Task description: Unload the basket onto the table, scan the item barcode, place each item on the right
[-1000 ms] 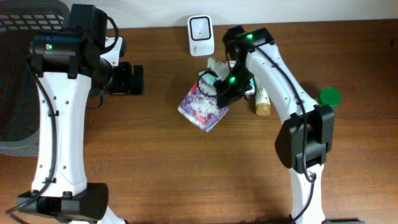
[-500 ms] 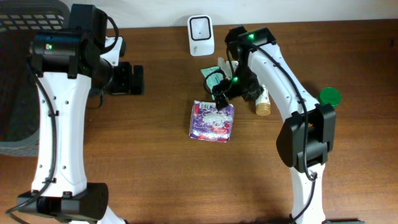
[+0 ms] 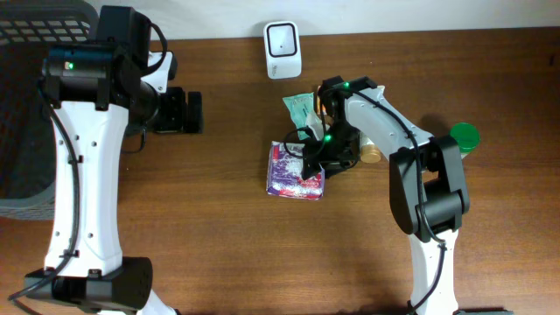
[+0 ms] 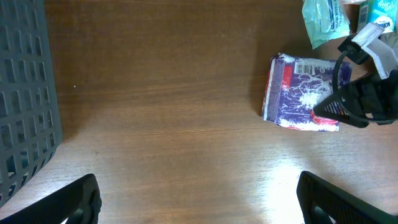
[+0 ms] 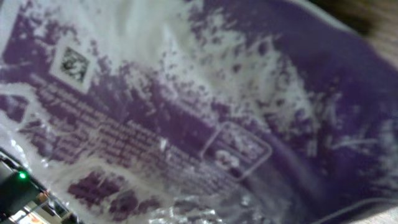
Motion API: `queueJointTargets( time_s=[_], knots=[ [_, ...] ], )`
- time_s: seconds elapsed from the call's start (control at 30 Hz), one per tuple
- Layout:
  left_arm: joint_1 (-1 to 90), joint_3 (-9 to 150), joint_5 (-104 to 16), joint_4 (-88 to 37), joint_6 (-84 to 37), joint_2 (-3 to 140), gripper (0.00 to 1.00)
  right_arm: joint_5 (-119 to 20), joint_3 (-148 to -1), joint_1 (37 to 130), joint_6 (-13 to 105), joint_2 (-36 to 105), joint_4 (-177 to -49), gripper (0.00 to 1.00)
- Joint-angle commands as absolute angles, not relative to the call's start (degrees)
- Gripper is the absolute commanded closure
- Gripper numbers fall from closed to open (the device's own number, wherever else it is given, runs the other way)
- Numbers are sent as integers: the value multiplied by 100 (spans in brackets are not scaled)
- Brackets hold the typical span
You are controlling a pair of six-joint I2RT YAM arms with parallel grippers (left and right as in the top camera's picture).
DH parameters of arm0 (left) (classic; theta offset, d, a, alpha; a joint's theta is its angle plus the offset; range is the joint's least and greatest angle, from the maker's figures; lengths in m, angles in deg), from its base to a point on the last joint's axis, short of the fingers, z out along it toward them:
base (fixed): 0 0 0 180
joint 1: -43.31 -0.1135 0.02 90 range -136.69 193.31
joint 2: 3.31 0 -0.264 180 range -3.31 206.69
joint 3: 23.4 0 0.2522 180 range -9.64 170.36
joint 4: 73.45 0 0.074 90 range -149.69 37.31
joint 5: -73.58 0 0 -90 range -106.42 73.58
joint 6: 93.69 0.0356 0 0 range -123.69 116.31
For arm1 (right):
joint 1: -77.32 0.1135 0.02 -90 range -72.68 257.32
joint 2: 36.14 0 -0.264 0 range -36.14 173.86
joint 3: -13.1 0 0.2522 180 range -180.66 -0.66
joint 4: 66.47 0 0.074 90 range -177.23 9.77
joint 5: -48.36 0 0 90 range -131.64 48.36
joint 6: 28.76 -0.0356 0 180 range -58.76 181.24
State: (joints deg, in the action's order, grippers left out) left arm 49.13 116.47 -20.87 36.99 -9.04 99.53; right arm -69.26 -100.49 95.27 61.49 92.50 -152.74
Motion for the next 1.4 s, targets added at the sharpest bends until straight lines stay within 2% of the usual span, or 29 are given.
queueJointTargets(
  time_s=[0.0, 0.03, 0.13, 0.17, 0.2, 0.23, 0.27, 0.3, 0.5, 0.57, 0.67, 0.77, 0.8, 0.83, 0.87, 0.9, 0.93, 1.07, 1.13, 1.23, 1.3, 1.37],
  knots=[
    [4916, 11651, -2089, 3704, -812, 9938, 1, -7103, -10045, 9494, 6157, 9193, -15208, 69],
    [4916, 11651, -2091, 3704, -812, 9938, 1, -7099, -10123, 9496, 6157, 9193, -15213, 81],
    [4916, 11651, -2089, 3701, -812, 9938, 1, -6456, -10980, 9521, 6160, 9191, -15608, 81],
    [4916, 11651, -2091, 3701, -812, 9938, 1, -6218, -11317, 9545, 6162, 9191, -15768, 78],
    [4916, 11651, -2089, 3701, -812, 9938, 1, -6095, -11522, 9569, 6184, 9191, -15853, 63],
    [4916, 11651, -2091, 3704, -812, 9938, 1, -5993, -11771, 9580, 6181, 9191, -15956, 32],
    [4916, 11651, -2091, 3701, -812, 9938, 1, -6004, -11837, 9577, 6173, 9191, -15980, 7],
    [4916, 11651, -2091, 3704, -812, 9938, 1, -6004, -11837, 9566, 6109, 9191, -15989, 1],
    [4916, 11651, -2091, 3704, -812, 9938, 1, -6085, -11220, 9278, 6033, 9197, -15799, 1],
    [4916, 11651, -2091, 3704, -812, 9938, 1, -6493, -10810, 9103, 6328, 9197, -15532, 0],
    [4916, 11651, -2091, 3701, -812, 9938, 1, -7772, -10132, 8880, 7137, 9197, -15055, 10],
    [4913, 11651, -2089, 3704, -812, 9938, 1, -8220, -9688, 8858, 7301, 9197, -14675, 16],
    [4913, 11651, -2091, 3704, -812, 9938, 1, -8318, -9505, 8858, 7301, 9197, -14463, 22],
    [4913, 11651, -2089, 3704, -812, 9938, 1, -8349, -9428, 8858, 7301, 9197, -14371, 40],
    [4916, 11651, -2091, 3704, -812, 9938, 1, -8345, -9382, 8858, 7301, 9197, -14325, 62],
    [4916, 11651, -2091, 3704, -812, 9938, 1, -8349, -9391, 8858, 7277, 9195, -14334, 76],
    [4916, 11651, -2091, 3704, -812, 9938, 1, -8345, -9470, 8858, 7246, 9173, -14384, 94],
    [4916, 11651, -2089, 3704, -812, 9938, 1, -7759, -10359, 8882, 6479, 9090, -14815, 96],
    [4916, 11651, -2089, 3704, -812, 9938, 1, -6539, -11334, 9031, 6140, 9064, -15602, 96],
    [4916, 11651, -2091, 3704, -812, 9938, 1, -4021, -12549, 9418, 4829, 9064, -16664, 96],
    [4916, 11651, -2091, 3701, -814, 9938, 1, -2212, -12796, 9757, 3876, 9064, -17294, 96],
    [4916, 11651, -2091, 3704, -812, 9938, 1, -1506, -12663, 10032, 3489, 9116, -17560, 96]
  ],
)
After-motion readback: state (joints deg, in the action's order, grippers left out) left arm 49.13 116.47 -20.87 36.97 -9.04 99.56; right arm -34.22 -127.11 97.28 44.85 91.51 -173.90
